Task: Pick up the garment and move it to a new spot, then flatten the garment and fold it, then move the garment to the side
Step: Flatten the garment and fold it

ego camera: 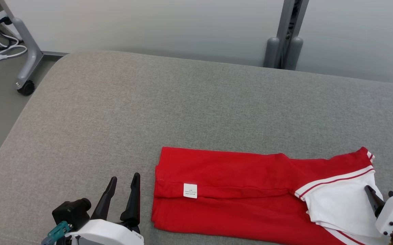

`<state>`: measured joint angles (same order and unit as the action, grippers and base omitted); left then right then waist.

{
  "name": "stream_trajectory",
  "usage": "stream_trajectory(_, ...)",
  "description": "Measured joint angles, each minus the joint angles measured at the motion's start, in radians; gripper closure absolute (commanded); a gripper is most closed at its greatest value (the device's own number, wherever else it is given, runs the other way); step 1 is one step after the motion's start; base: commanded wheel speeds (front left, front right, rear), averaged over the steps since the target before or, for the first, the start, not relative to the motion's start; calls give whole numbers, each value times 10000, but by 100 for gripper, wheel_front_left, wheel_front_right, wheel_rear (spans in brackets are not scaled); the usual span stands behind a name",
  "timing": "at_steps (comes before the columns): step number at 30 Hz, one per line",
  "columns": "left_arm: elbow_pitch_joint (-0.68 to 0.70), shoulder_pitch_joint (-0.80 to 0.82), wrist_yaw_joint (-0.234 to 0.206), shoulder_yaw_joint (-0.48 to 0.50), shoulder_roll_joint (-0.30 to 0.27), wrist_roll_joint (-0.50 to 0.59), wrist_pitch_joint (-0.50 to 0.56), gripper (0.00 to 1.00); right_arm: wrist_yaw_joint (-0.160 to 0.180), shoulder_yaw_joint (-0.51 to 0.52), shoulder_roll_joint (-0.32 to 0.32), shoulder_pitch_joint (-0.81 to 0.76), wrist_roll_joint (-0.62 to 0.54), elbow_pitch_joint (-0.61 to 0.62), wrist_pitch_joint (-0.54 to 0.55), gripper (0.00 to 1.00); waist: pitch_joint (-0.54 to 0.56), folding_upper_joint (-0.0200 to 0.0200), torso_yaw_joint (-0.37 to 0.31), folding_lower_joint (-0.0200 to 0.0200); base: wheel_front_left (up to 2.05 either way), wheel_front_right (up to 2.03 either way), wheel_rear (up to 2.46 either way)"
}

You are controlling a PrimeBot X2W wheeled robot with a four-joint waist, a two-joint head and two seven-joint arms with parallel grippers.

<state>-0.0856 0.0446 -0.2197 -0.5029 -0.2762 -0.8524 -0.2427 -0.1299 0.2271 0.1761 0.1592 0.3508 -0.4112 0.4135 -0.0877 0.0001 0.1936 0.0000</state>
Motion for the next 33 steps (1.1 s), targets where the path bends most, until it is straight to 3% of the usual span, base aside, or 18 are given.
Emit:
stream_trajectory(8,-6,-44,0,29,-50,-2,-15,0,0,332,-109,2,339,-627,391,0,-27,0,237,0,0,0,0)
stream_trajectory(14,4,-65,-2,21,-63,-2,-38,0,2,-182,77,42,552,-905,792,0,-42,0,203,0,0,0,0)
stream_trajectory(15,4,-65,-2,13,-67,-2,-36,0,4,-305,119,59,614,-959,792,9,-49,0,201,0,0,0,0)
stream_trajectory(17,17,-62,-6,6,-69,-2,-29,0,8,-598,190,91,688,-1057,780,53,-70,0,194,0,0,0,0)
stream_trajectory(21,38,-60,-19,4,-81,0,-29,0,2,-1233,303,244,736,-1208,658,100,-142,0,167,0,0,0,0)
stream_trajectory(33,27,-53,-61,73,-75,-12,-44,0,-40,-1175,614,876,1020,-1624,38,100,-153,0,-210,0,0,0,0)
